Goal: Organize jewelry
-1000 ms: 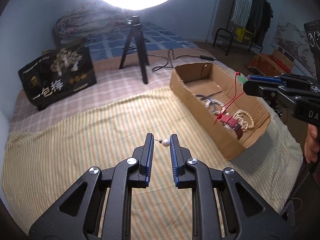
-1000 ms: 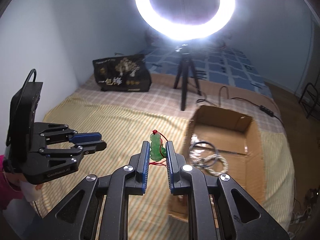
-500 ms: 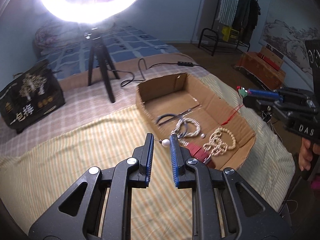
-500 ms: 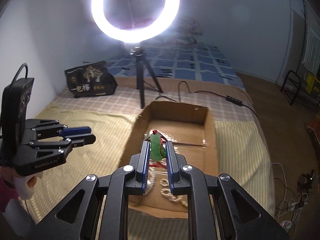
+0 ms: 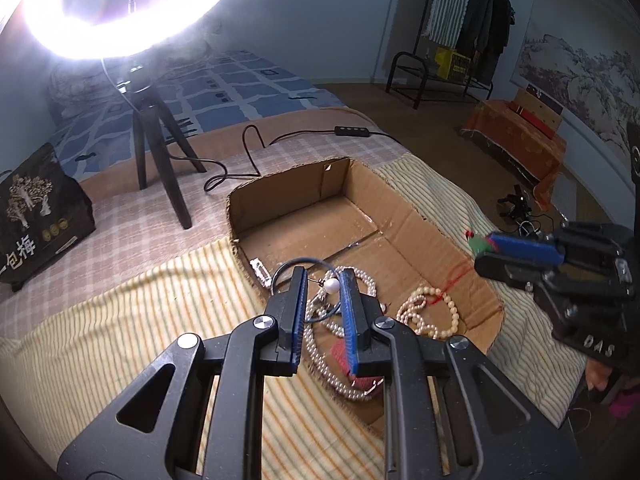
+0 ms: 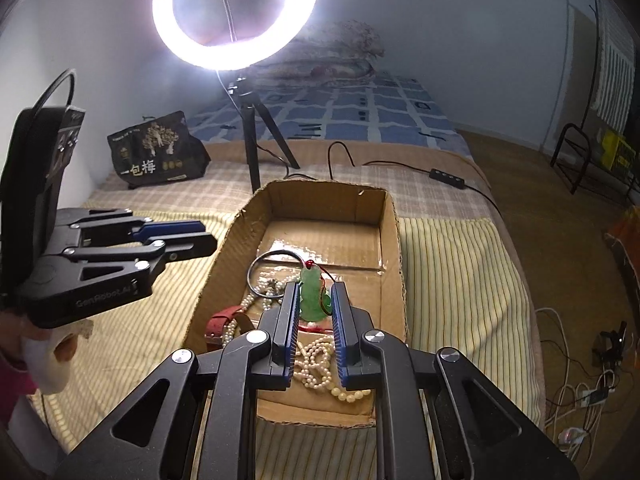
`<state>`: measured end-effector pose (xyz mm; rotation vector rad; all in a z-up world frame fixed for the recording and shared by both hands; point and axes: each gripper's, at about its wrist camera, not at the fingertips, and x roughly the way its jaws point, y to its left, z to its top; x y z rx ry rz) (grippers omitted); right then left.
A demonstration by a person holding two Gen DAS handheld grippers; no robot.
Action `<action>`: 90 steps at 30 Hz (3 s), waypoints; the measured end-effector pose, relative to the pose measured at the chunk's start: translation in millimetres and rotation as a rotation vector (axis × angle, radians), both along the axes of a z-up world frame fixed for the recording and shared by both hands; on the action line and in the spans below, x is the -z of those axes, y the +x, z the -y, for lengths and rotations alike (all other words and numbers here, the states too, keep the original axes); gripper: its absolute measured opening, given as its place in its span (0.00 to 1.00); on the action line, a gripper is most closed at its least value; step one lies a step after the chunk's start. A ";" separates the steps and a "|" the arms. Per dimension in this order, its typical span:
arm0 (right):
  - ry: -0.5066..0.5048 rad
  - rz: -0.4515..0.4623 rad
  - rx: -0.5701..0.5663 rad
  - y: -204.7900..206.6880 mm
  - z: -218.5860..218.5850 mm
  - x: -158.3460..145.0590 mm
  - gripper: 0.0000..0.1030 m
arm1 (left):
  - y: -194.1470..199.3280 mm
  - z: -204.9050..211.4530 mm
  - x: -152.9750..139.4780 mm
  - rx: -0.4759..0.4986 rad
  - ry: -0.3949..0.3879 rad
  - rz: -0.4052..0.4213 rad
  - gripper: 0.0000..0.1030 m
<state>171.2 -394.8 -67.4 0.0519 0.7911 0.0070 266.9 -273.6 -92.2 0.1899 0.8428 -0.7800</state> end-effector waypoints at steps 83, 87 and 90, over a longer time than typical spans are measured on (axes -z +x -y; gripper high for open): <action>-0.116 0.136 0.165 -111.2 -58.0 -103.0 0.76 | -135.8 -96.8 -142.5 -0.150 -0.049 0.207 0.83; -0.107 0.163 0.178 -124.9 -62.7 -113.3 0.76 | -158.1 -110.0 -152.2 -0.159 -0.066 0.218 0.90; -0.085 0.186 0.197 -134.7 -63.5 -114.9 0.78 | -171.6 -115.0 -153.3 -0.156 -0.067 0.221 0.90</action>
